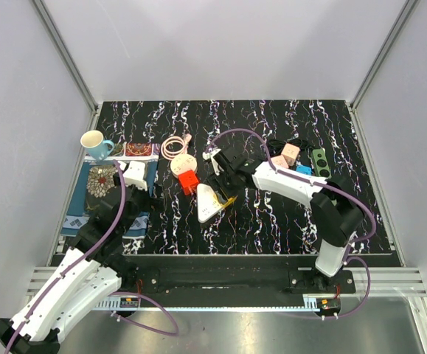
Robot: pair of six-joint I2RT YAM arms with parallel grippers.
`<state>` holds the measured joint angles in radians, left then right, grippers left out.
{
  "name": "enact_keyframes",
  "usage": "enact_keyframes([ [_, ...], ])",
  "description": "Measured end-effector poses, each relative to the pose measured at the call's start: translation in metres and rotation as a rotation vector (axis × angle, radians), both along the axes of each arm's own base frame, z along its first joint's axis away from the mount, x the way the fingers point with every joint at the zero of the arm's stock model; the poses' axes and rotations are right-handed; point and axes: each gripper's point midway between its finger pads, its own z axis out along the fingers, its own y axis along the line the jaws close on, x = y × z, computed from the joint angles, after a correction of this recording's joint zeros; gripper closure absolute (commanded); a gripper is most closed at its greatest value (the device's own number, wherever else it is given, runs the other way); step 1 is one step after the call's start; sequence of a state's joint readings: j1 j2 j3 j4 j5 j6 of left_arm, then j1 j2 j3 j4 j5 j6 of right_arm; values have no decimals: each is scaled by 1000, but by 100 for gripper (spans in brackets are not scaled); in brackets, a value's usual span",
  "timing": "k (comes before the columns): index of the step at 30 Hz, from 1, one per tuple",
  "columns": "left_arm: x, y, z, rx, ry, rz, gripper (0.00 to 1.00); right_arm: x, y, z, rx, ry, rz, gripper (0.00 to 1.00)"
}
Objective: Insert the plug
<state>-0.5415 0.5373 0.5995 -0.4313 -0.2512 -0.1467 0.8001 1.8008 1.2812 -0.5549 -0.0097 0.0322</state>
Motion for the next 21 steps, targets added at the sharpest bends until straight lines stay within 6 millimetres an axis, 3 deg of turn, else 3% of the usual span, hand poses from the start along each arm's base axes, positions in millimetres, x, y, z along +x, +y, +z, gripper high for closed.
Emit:
enact_keyframes([
  [9,-1,1,3,-6,-10,1,1,4,5,-4,-19,22,0,100],
  [14,-1,1,3,-8,-12,2,1,5,5,5,-16,-15,-11,100],
  [21,-1,1,4,-11,-16,0,1,5,-3,6,-44,-19,-27,97],
])
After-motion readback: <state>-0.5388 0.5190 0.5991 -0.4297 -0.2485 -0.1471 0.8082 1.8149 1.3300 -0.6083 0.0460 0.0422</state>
